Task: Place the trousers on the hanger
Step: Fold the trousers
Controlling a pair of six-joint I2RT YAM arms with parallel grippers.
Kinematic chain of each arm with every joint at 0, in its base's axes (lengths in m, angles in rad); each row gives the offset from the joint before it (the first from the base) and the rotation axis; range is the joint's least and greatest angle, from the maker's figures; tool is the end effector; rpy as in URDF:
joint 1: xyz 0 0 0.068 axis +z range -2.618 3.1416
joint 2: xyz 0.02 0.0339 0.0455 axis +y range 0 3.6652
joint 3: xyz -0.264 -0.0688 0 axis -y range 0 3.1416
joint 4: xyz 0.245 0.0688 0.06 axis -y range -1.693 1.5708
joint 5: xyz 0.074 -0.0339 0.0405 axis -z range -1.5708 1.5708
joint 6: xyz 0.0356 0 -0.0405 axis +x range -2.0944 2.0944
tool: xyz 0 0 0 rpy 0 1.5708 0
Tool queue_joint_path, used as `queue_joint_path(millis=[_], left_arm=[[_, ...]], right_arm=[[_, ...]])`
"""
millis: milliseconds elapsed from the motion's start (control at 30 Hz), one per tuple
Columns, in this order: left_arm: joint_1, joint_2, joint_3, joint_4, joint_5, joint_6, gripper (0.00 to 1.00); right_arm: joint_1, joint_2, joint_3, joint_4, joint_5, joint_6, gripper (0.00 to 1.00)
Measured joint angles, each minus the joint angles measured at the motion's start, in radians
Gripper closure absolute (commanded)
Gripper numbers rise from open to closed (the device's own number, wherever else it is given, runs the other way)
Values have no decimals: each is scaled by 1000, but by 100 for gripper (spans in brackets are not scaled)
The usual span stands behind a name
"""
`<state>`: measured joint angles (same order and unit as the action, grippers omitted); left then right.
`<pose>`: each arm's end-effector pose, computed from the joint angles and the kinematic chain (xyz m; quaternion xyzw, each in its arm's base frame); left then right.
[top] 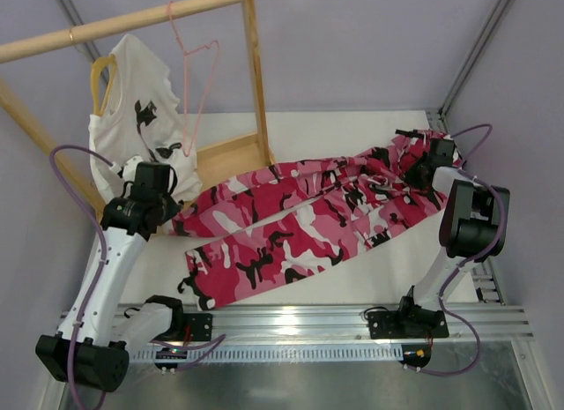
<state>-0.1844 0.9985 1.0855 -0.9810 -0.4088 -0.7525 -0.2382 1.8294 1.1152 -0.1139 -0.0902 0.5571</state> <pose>0.1822 -0.0196 0.3333 -0.3235 0.8678 0.0241 0.3765 0.3758 -0.0880 0.1730 0.3454 0.8646 0.0990 0.3512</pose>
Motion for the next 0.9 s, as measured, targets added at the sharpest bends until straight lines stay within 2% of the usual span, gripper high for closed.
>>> queue_joint_path(millis=[67,200,300,333,567,733,900], left_arm=[[0,0,-9,1,-3,0,100],[0,-6,-33,3,-3,0,99],[0,-10,-44,5,-3,0,100],[0,-11,-47,7,-3,0,100],[0,-20,-75,31,-2,2,100],[0,-30,-99,50,-1,5,100],[0,-39,-126,50,0,5,100]], right_arm=[[-5,0,-27,-5,12,10,93],[-21,-16,-38,-37,31,27,71],[-32,-40,-34,-89,43,30,63],[-34,-49,-29,-109,46,29,57],[-34,-167,11,-220,63,16,30],[-25,-131,228,-196,66,-11,24],[25,164,719,-206,142,-99,24]])
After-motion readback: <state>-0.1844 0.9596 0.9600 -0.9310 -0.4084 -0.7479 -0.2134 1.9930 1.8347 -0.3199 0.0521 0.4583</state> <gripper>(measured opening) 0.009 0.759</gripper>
